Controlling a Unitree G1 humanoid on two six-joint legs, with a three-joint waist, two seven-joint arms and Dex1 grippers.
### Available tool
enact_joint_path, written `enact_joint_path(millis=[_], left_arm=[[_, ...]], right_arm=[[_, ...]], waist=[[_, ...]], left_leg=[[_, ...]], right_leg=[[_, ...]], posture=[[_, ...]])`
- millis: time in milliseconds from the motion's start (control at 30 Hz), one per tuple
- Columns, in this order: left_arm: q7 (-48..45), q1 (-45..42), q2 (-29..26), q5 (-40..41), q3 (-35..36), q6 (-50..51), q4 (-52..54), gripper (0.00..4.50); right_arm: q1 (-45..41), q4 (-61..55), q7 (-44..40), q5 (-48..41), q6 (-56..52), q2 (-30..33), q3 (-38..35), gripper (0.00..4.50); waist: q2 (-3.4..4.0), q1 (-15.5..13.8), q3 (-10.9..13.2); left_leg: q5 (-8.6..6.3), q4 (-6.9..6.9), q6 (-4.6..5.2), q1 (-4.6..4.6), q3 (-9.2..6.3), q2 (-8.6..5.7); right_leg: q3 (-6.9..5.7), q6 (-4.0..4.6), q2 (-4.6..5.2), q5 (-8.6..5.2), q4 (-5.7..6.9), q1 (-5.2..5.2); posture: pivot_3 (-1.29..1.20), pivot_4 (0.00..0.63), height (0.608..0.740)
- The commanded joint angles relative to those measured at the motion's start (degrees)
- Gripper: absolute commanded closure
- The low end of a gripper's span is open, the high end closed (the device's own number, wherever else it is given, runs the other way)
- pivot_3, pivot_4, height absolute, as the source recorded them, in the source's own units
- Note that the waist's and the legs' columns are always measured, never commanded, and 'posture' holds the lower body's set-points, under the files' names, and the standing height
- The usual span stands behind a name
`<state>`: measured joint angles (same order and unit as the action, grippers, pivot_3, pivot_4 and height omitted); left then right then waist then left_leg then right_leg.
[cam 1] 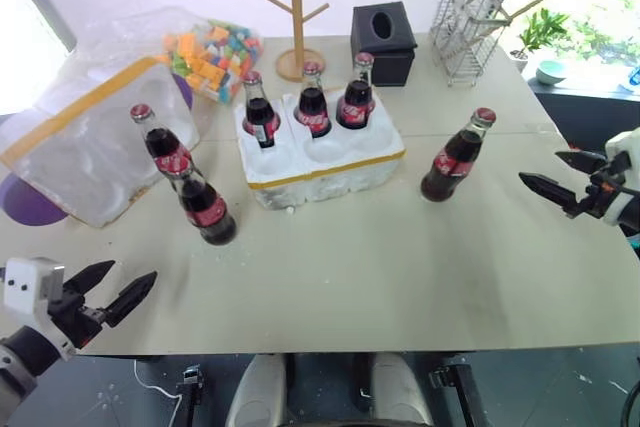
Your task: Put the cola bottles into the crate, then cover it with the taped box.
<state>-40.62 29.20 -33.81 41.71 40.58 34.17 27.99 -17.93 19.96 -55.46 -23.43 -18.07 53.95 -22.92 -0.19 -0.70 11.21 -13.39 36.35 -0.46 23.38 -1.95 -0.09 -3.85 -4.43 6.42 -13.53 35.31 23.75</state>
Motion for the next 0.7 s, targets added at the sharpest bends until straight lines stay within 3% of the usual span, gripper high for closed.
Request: enact_joint_path(millis=[33,467,700], left_arm=[[-0.1,-0.4,-0.8,-0.5,-0.3,-1.0,0.0,0.05],[-1.4,-3.8,-2.7,-2.7,-2.2,-1.7,-3.0,0.05],[-2.5,-8.1,-3.5,1.6,-1.5,-0.5,-2.1,0.05]], right_arm=[[0.2,-2.5,0.3,-1.0,0.8,0.0,-1.9,0.0],[-1.3,-1.9,-1.2,-1.8,-0.7,0.7,-1.4,0.0],[-2.4,-5.9,-5.2,-4.5,-4.8,3.6,-2.4,0.0]], waist=[[0.0,0.0,0.0],[0.0,0.0,0.0],[0.0,0.0,0.0]], left_leg=[[0.0,0.0,0.0,0.0,0.0,0.0],[0.0,0.06,0.01,-0.03,0.05,0.01],[0.0,0.05,0.01,-0.02,0.08,0.01]], right_leg=[[0.01,0.0,0.0,0.0,0.01,0.0],[0.08,-0.01,-0.06,0.01,0.11,0.02],[0.12,-0.02,-0.06,0.02,0.13,0.04]], posture=[[0.0,0.15,0.74],[0.0,0.15,0.74],[0.0,0.15,0.74]])
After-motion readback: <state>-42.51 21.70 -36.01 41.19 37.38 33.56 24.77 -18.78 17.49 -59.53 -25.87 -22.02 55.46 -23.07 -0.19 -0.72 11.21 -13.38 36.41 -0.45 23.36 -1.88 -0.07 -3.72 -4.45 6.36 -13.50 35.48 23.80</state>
